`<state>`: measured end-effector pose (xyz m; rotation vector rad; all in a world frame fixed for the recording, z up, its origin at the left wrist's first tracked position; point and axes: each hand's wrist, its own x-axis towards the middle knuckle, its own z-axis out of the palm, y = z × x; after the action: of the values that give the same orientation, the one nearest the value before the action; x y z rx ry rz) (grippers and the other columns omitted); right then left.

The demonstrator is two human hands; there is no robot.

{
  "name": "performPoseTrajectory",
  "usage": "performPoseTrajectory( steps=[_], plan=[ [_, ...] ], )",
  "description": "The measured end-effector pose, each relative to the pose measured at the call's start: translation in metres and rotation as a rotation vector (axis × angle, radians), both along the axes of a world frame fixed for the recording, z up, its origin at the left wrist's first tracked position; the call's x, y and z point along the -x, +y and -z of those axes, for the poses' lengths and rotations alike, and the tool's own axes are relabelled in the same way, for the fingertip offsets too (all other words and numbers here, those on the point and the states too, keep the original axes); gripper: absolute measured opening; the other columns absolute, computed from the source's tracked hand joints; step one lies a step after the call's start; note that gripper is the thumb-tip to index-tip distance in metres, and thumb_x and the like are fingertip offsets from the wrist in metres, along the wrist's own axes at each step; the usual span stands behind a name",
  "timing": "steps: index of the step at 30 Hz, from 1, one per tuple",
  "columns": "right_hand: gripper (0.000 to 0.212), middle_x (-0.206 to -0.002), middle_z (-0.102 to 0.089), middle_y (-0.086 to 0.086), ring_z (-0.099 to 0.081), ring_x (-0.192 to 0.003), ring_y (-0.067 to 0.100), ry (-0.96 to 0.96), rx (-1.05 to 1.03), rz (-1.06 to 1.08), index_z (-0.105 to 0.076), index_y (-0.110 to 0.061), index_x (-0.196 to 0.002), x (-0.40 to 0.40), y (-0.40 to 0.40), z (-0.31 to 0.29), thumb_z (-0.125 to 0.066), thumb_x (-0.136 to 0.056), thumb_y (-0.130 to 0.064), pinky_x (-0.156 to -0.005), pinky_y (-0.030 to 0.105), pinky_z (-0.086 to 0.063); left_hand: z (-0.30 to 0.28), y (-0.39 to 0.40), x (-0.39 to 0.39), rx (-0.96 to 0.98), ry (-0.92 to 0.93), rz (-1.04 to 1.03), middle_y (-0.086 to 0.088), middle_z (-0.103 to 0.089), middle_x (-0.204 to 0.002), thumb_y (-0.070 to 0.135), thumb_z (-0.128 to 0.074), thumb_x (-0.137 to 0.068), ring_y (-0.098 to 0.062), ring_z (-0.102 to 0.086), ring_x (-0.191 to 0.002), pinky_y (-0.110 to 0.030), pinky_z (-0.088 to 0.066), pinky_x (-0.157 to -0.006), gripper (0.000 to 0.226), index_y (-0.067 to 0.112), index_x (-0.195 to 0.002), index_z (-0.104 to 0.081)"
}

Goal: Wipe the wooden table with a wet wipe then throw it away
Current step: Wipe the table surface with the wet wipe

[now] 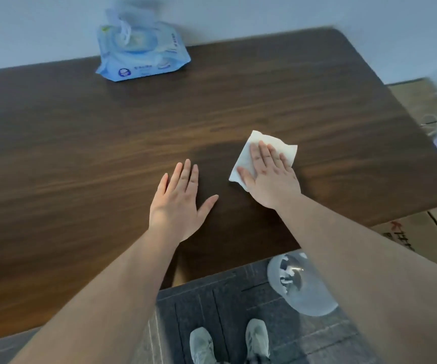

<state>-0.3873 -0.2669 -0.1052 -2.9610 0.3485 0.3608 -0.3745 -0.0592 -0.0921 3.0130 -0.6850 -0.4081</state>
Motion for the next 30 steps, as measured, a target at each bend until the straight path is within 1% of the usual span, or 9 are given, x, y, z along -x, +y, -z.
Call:
performPoseTrajectory(
  steps=[4,7,9,11,13,15,19,25,30],
  plan=[
    [0.073,-0.161,0.005,0.001,0.008,-0.147,0.017,0.002,0.012,0.144,0.007,-0.021,-0.151,0.013,-0.079,0.002,-0.010,-0.093,-0.062,-0.118,0.037,0.006,0.003,-0.084,-0.001,0.124,0.002,0.086,0.001,0.012,-0.159,0.068,-0.010,-0.088,-0.011,0.015,-0.144,-0.033,0.007,-0.116,0.082,0.015,-0.149,0.010],
    [0.073,-0.161,0.004,0.002,0.006,-0.147,0.018,-0.002,0.020,0.244,0.005,-0.020,-0.151,0.021,-0.135,0.001,-0.010,-0.093,-0.062,-0.118,0.038,0.005,0.002,-0.146,-0.003,0.209,0.014,0.221,0.001,0.010,-0.159,0.068,-0.015,-0.089,-0.010,0.013,-0.144,-0.030,0.008,-0.116,0.083,0.015,-0.149,0.008],
    [0.072,-0.161,0.004,0.003,0.006,-0.147,0.018,0.000,0.026,0.295,0.004,-0.021,-0.151,0.025,-0.170,0.001,-0.010,-0.093,-0.062,-0.118,0.038,0.004,0.005,-0.183,-0.003,0.208,0.027,0.332,0.002,0.011,-0.159,0.069,-0.015,-0.088,-0.009,0.014,-0.144,-0.031,0.007,-0.117,0.084,0.016,-0.149,0.008],
    [0.072,-0.161,0.003,0.003,0.005,-0.147,0.019,0.000,0.034,0.343,0.004,-0.021,-0.151,0.031,-0.202,0.002,-0.011,-0.093,-0.061,-0.118,0.038,0.003,0.009,-0.208,-0.002,0.165,0.001,0.402,0.004,0.011,-0.159,0.072,-0.010,-0.087,-0.008,0.014,-0.143,-0.033,0.007,-0.118,0.085,0.017,-0.149,0.008],
    [0.071,-0.161,0.004,0.004,0.005,-0.147,0.019,0.000,0.046,0.386,0.004,-0.020,-0.151,0.036,-0.230,0.002,-0.011,-0.094,-0.060,-0.118,0.038,0.002,0.014,-0.219,-0.002,0.115,-0.047,0.419,0.005,0.012,-0.158,0.074,-0.005,-0.085,-0.007,0.015,-0.143,-0.036,0.007,-0.118,0.086,0.019,-0.149,0.008],
    [0.071,-0.161,0.005,0.004,0.005,-0.147,0.019,0.024,0.046,0.425,0.004,-0.020,-0.151,0.040,-0.254,-0.001,-0.010,-0.094,-0.060,-0.119,0.039,0.002,0.014,-0.220,-0.003,0.086,-0.045,0.418,0.006,0.013,-0.157,0.075,-0.003,-0.083,-0.007,0.015,-0.143,-0.037,0.006,-0.118,0.086,0.020,-0.149,0.009],
    [0.071,-0.161,0.004,0.005,0.005,-0.147,0.020,0.024,0.061,0.486,0.004,-0.018,-0.151,0.046,-0.281,-0.003,-0.010,-0.095,-0.059,-0.118,0.040,0.001,0.010,-0.220,-0.003,0.093,-0.045,0.406,0.007,0.015,-0.156,0.075,-0.002,-0.082,-0.007,0.017,-0.142,-0.037,0.005,-0.119,0.085,0.021,-0.147,0.011],
    [0.073,-0.161,0.003,0.005,0.004,-0.147,0.021,0.016,0.059,0.569,0.003,-0.018,-0.151,0.067,-0.285,-0.004,-0.008,-0.093,-0.061,-0.118,0.039,0.001,0.010,-0.219,-0.001,0.113,-0.059,0.400,0.008,0.011,-0.157,0.074,-0.004,-0.083,-0.007,0.014,-0.143,-0.035,0.004,-0.119,0.085,0.021,-0.149,0.007],
    [0.073,-0.161,0.003,0.005,0.004,-0.147,0.021,0.032,0.063,0.604,0.003,-0.018,-0.151,0.104,-0.277,-0.003,-0.007,-0.093,-0.062,-0.119,0.040,0.000,0.009,-0.220,-0.003,0.081,-0.051,0.414,0.006,0.012,-0.157,0.074,-0.004,-0.083,-0.007,0.015,-0.142,-0.035,0.006,-0.118,0.085,0.021,-0.148,0.008]
  ],
)
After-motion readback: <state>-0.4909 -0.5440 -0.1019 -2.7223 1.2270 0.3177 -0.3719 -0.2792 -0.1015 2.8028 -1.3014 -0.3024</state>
